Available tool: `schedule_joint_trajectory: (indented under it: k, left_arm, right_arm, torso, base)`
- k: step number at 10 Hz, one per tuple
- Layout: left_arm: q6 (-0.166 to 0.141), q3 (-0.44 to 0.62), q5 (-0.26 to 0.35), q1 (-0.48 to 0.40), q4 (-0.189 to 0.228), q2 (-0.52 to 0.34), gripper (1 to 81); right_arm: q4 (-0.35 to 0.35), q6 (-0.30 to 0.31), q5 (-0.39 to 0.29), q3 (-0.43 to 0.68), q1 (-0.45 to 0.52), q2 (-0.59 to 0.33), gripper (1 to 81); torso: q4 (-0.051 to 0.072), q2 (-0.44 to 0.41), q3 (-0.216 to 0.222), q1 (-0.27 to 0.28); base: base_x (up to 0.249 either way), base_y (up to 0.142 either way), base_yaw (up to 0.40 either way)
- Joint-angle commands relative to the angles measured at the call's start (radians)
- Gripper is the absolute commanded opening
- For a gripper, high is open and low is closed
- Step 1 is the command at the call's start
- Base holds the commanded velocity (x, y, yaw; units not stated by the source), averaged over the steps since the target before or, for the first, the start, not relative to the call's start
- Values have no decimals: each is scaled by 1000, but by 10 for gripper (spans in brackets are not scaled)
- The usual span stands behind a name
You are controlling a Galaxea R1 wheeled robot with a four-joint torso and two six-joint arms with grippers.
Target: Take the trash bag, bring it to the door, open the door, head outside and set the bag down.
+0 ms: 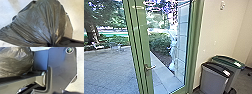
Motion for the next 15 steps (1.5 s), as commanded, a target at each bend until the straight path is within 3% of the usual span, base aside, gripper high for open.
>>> schedule_joint_trajectory:
  k: [1, 12, 15]
  left_arm:
    - [5, 5, 62, -67, 0, 4, 10]
    - [5, 5, 60, -67, -5, -1, 10]
    - [2, 5, 27, -64, -16, -4, 10]
  right_arm:
    - [-3, -1, -55, 5, 52, 4, 811]
    - [-3, 1, -55, 5, 50, 6, 811]
    - [-5, -1, -55, 5, 49, 6, 811]
  torso:
    - [0, 0, 0, 0]
    - [0, 0, 0, 0]
    - [0, 0, 0, 1]
  base:
    - [134, 0, 0]
    - [133, 0, 0]
    - [96, 0, 0]
